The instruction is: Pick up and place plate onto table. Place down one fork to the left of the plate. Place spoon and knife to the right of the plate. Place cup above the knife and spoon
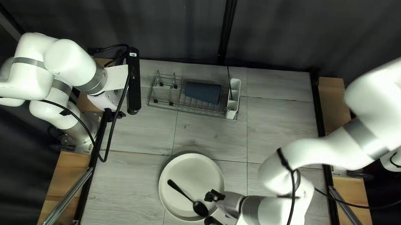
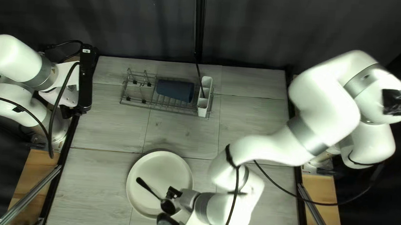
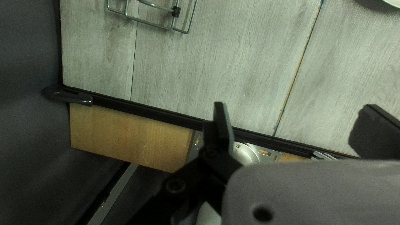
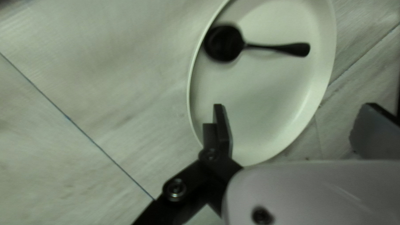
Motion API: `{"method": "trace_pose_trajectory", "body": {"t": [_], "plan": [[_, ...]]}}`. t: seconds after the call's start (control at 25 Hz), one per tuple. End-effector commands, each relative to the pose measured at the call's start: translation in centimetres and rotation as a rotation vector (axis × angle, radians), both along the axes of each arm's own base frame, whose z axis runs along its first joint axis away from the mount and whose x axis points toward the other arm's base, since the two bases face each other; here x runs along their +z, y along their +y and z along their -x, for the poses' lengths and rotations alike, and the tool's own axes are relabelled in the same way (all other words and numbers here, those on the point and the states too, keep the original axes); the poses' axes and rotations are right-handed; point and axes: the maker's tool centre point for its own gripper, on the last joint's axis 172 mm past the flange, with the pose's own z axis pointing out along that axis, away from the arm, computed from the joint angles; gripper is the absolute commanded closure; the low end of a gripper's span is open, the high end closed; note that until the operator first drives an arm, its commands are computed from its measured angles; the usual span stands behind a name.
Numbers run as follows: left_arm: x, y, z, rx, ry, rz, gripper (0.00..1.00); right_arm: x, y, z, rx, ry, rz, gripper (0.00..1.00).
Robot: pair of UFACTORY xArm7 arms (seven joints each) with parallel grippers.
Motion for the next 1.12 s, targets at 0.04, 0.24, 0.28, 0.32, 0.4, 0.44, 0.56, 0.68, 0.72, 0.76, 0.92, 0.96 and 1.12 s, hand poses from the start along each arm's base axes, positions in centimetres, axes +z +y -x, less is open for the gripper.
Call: {"method": "trace_pose_trajectory", "body": {"t": [0.04,0.24,0.28,0.32,0.4,0.44,0.56,0.68,0.72,0.76,0.92,0.96,1.12], "plan": [[0.0,0.0,0.0,0.0,0.0,0.0,0.0,0.2,0.0,0.0,-0.003,0.0,-0.009,0.0],[0.0,0.0,0.0,0.0,0.0,0.0,0.0,-0.3,-2.3,0.4,-0.112,-0.001,-0.072,0.0],[0.0,0.0,0.0,0.0,0.0,0.0,0.0,-0.2,-3.0,1.2,-0.187,0.03,-0.109,0.0],[0.0,0.0,0.0,0.0,0.0,0.0,0.0,-0.1,-3.3,1.8,-0.226,0.049,-0.132,0.0],[0.0,0.0,0.0,0.0,0.0,0.0,0.0,0.6,-4.3,3.9,-0.335,0.121,-0.196,0.0],[0.0,0.0,0.0,0.0,0.0,0.0,0.0,1.3,-4.9,5.5,-0.399,0.175,-0.231,0.0],[0.0,0.0,0.0,0.0,0.0,0.0,0.0,3.0,-6.7,8.9,-0.521,0.274,-0.285,0.0],[0.0,0.0,0.0,0.0,0.0,0.0,0.0,4.6,-8.5,12.4,-0.608,0.322,-0.33,0.0],[0.0,0.0,0.0,0.0,0.0,0.0,0.0,4.8,-8.7,12.8,-0.624,0.329,-0.337,0.0],[0.0,0.0,0.0,0.0,0.0,0.0,0.0,5.5,-9.0,14.1,-0.658,0.34,-0.349,0.0],[0.0,0.0,0.0,0.0,0.0,0.0,0.0,6.9,-9.1,16.4,-0.731,0.376,-0.36,0.0],[0.0,0.0,0.0,0.0,0.0,0.0,0.0,7.3,-9.2,16.9,-0.746,0.39,-0.356,0.0],[0.0,0.0,0.0,0.0,0.0,0.0,0.0,7.4,-9.2,16.9,-0.747,0.392,-0.354,0.0]]}}
